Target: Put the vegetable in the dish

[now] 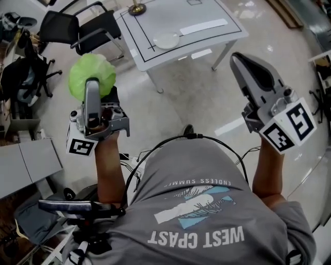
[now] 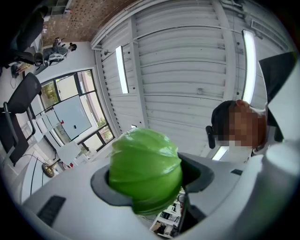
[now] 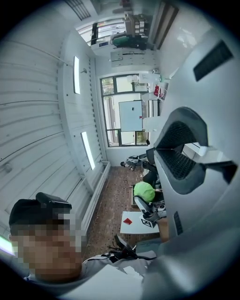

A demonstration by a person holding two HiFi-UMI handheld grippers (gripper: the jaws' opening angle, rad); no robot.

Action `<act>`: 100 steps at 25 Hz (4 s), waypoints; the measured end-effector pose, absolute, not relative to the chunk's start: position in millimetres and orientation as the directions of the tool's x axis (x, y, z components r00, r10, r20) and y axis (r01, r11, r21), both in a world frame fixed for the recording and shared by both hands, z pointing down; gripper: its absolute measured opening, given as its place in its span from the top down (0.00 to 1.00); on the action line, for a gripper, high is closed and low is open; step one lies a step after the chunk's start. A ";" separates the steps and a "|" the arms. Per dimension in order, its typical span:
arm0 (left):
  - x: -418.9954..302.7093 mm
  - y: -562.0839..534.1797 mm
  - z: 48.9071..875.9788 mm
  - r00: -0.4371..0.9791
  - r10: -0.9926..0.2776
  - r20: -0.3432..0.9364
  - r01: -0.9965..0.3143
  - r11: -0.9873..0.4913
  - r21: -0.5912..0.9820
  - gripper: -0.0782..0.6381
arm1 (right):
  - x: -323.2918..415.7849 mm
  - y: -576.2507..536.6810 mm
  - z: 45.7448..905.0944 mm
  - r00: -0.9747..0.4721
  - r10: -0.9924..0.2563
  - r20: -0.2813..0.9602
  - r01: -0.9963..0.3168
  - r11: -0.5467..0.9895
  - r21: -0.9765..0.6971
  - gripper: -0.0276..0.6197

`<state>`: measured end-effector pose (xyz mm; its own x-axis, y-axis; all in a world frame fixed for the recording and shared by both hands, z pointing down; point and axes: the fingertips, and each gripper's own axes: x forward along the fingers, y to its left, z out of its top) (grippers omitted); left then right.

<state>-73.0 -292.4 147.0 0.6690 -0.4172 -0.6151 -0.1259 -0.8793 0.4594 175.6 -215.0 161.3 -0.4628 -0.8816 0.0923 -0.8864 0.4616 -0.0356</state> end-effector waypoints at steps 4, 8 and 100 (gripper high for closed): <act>-30.5 -318.5 155.7 0.680 -0.438 -0.588 -0.151 -0.869 0.471 0.50 | 201.6 -237.5 163.4 -0.496 -0.864 0.091 -0.868 0.494 -0.047 0.95; -1.6 -334.2 167.0 0.691 -0.457 -0.560 -0.184 -0.861 0.475 0.50 | 226.6 -252.6 176.8 -0.505 -0.857 0.102 -0.863 0.501 -0.062 0.95; 238.6 -613.5 614.1 0.895 0.155 0.417 -0.305 -0.469 0.829 0.48 | 364.8 -496.9 264.5 -0.352 -0.865 0.357 -0.936 0.327 -0.130 0.95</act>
